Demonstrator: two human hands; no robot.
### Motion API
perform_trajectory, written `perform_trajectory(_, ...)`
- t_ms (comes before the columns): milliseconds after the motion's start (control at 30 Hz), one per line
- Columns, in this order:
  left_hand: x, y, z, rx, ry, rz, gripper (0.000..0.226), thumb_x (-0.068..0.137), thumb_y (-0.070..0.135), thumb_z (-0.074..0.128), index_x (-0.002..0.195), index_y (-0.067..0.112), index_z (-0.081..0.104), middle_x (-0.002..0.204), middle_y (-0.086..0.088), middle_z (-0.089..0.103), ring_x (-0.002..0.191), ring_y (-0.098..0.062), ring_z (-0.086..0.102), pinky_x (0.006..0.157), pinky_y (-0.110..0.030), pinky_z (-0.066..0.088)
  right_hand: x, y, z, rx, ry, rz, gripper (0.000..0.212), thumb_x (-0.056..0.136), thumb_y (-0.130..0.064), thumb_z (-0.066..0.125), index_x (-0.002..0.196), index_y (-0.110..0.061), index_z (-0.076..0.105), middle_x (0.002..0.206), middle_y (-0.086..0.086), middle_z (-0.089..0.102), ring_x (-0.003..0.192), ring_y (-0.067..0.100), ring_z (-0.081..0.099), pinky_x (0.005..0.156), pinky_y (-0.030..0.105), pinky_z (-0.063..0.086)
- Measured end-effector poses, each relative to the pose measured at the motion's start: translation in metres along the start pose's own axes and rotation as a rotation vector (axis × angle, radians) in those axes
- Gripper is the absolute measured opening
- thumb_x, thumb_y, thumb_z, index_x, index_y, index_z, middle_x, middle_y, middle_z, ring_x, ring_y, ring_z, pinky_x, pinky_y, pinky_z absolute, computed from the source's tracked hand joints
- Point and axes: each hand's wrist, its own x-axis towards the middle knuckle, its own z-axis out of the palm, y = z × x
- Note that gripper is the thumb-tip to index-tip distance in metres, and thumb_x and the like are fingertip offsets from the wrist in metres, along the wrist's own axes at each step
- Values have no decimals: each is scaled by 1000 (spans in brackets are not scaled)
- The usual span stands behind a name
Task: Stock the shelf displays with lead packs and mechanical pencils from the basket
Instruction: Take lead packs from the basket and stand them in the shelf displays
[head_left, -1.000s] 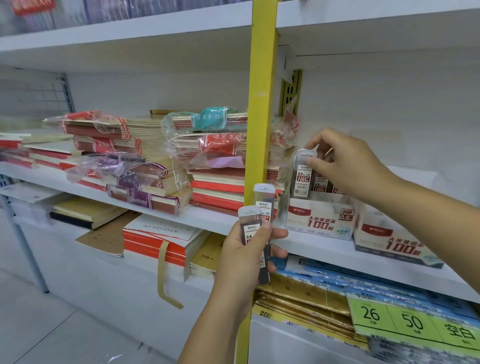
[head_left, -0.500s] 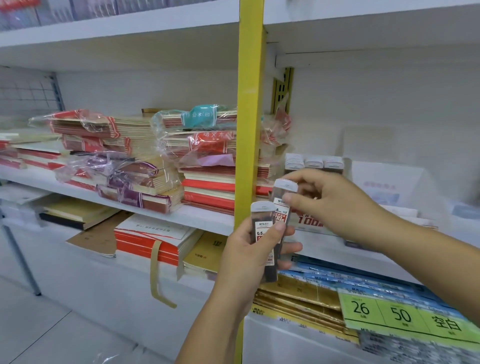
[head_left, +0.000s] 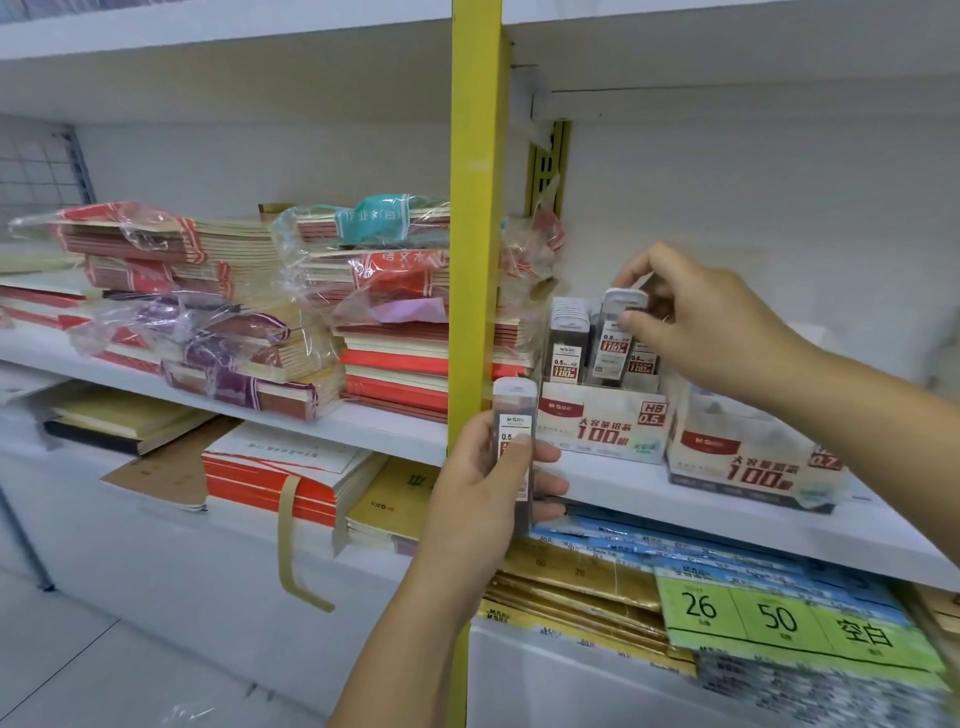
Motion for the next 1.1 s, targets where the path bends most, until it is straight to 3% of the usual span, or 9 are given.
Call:
perform_trajectory(133, 0, -3, 0, 53, 1, 29, 19, 102, 25, 53, 108, 38, 67, 94, 2, 76, 81, -10, 73, 64, -18, 57, 6, 8, 8, -18, -60, 39, 15, 89, -29, 65, 99, -33, 55, 87, -14, 62, 82, 4, 60, 69, 29, 50)
perform_trajectory(267, 0, -3, 2, 72, 1, 39, 20, 103, 27, 51, 115, 37, 63, 95, 4, 75, 77, -9, 70, 64, -19, 56, 13, 13, 14, -198, -16, -46, 9, 89, -37, 63, 95, -30, 62, 85, -15, 53, 94, 13, 46, 70, 29, 35)
perform_trajectory(400, 2, -3, 5, 74, -6, 17, 17, 104, 26, 49, 115, 33, 59, 96, 5, 75, 75, -6, 67, 65, -18, 55, 16, 14, 16, -365, 64, -40, 23, 89, -41, 63, 108, -28, 67, 89, -8, 45, 97, 12, 35, 71, 31, 32)
perform_trajectory(500, 2, -4, 4, 54, -17, -6, 16, 104, 22, 49, 115, 27, 59, 98, 4, 76, 77, -8, 67, 67, -19, 55, 9, 8, 15, -429, 112, -62, 29, 91, -34, 61, 118, -23, 65, 93, -7, 44, 102, 16, 39, 73, 30, 31)
perform_trajectory(600, 3, -3, 5, 51, -25, 29, 15, 103, 21, 51, 113, 27, 62, 98, 3, 76, 81, -9, 70, 68, -20, 56, -10, -8, 11, -233, 142, -89, 26, 91, -38, 53, 109, -28, 68, 92, -13, 57, 92, 7, 45, 72, 25, 35)
perform_trajectory(733, 4, -2, 10, 68, -61, 73, 16, 102, 21, 54, 111, 27, 65, 95, 5, 77, 87, -10, 73, 68, -19, 57, -33, -36, 14, 267, -168, -28, 22, 88, -42, 59, 108, -46, 64, 90, -26, 65, 89, -11, 57, 71, 4, 43)
perform_trajectory(833, 4, -6, 18, 97, -45, 82, 16, 99, 22, 59, 111, 30, 67, 98, 8, 77, 92, -8, 73, 71, -19, 58, -34, -35, 13, 298, -245, 5, 16, 88, -29, 68, 98, -42, 67, 84, -17, 70, 79, -5, 63, 68, 11, 48)
perform_trajectory(967, 7, -14, 21, 480, 136, 297, 31, 96, 34, 63, 120, 52, 54, 117, 34, 55, 113, 10, 52, 84, -6, 48, -22, -16, -13, 403, 81, 93, 16, 87, -25, 68, 99, -35, 64, 86, -7, 71, 73, 4, 66, 56, 9, 46)
perform_trajectory(1100, 9, -23, 23, 765, 126, 354, 52, 101, 33, 53, 150, 39, 36, 144, 24, 35, 131, 6, 34, 84, 10, 30, -11, -7, -27, 198, 213, -16, 18, 89, -28, 67, 103, -33, 58, 88, -17, 68, 73, -6, 57, 64, 2, 40)
